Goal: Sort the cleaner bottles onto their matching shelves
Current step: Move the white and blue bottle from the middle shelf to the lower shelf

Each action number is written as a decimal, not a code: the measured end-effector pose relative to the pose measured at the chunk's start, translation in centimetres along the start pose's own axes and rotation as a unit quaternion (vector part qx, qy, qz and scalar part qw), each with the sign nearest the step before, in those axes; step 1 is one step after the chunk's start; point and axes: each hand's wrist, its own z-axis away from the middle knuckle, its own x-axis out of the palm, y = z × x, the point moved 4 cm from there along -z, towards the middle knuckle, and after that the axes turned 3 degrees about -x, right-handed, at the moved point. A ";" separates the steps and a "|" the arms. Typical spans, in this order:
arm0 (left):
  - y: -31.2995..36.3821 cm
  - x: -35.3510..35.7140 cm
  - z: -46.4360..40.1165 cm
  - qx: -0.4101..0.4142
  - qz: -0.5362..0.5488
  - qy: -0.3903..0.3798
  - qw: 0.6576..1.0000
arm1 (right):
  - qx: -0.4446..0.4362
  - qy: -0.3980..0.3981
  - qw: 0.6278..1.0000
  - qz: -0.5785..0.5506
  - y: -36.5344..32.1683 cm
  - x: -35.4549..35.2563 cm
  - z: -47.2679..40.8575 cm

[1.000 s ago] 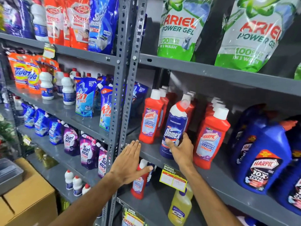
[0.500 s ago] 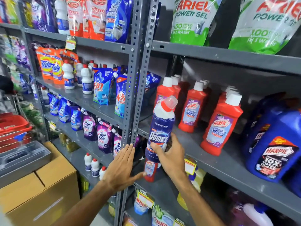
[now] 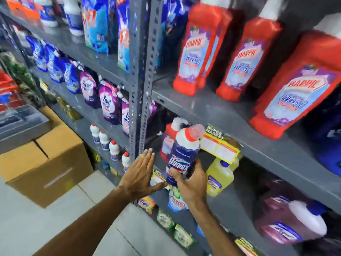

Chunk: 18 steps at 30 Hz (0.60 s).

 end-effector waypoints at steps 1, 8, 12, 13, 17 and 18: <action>-0.2 1.3 -0.6 0.002 0.001 -0.007 1.000 | 0.010 0.008 1.000 -0.001 1.7 0.2 -0.3; -2.0 9.6 -5.4 -0.020 -0.003 -0.055 0.998 | 0.031 0.072 0.997 0.015 10.5 1.7 -3.4; -2.2 11.4 -7.4 -0.043 -0.031 -0.060 0.997 | 0.041 0.094 0.995 0.002 12.8 2.3 -5.5; -2.3 11.6 -7.7 -0.049 -0.035 -0.061 0.996 | 0.044 0.101 0.994 0.005 13.2 2.3 -6.0; -2.7 12.1 -8.1 -0.061 -0.045 -0.065 0.995 | 0.057 0.120 0.991 0.018 14.8 2.5 -7.7; -2.7 12.2 -8.2 -0.063 -0.048 -0.067 0.995 | 0.055 0.122 0.991 0.028 15.0 2.6 -8.1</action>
